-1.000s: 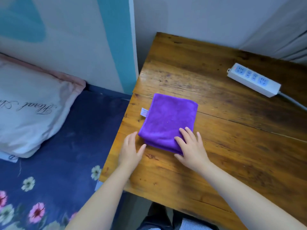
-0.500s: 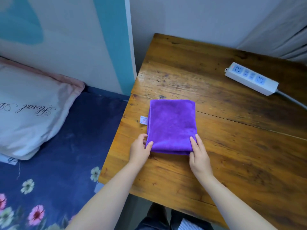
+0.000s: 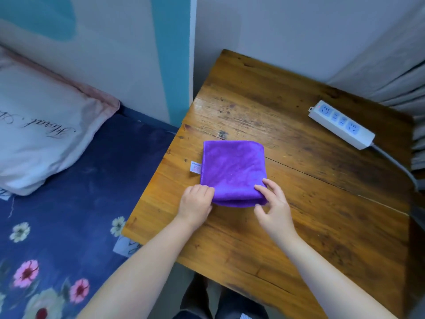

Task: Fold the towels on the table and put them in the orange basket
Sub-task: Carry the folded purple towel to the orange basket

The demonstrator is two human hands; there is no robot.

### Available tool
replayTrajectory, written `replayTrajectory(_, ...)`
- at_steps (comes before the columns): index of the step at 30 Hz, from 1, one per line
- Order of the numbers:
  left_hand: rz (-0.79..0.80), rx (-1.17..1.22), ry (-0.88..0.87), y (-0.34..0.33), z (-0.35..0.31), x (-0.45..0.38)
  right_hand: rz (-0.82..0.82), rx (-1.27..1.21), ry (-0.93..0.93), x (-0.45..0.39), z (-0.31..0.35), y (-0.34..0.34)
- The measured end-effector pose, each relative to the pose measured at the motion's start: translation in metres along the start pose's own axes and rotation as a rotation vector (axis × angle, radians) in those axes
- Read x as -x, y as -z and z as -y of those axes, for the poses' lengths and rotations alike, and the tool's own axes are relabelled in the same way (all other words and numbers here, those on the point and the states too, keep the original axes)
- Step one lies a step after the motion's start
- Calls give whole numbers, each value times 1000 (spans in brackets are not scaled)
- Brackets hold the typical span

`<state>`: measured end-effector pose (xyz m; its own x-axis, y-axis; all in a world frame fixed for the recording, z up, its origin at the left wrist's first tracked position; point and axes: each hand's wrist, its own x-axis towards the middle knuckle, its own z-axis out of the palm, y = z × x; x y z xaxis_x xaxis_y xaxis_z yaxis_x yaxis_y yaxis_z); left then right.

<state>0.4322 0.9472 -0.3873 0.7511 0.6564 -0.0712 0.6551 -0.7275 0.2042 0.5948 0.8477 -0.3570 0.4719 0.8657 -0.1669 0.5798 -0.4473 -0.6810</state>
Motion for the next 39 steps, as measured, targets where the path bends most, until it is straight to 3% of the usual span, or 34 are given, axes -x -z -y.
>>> replayTrajectory(3, 4, 34, 6, 15, 2, 11, 146, 235, 227, -1, 8, 9)
replayTrajectory(8, -18, 53, 124, 54, 11, 62, 256, 584, 519, -4, 49, 17)
replayTrajectory(11, -70, 222, 386, 78, 25, 106, 396, 622, 675, -4, 86, 5)
replayTrajectory(16, -220, 333, 662, 113, 59, 200, 589, 708, 949, 19, 170, -39)
replayTrajectory(29, -232, 405, 1077, 133, 170, 552, 966, 566, 1282, 225, 388, -260)
replayTrajectory(39, -251, 475, 1313, 169, 255, 701, 1046, 642, 1382, 332, 526, -393)
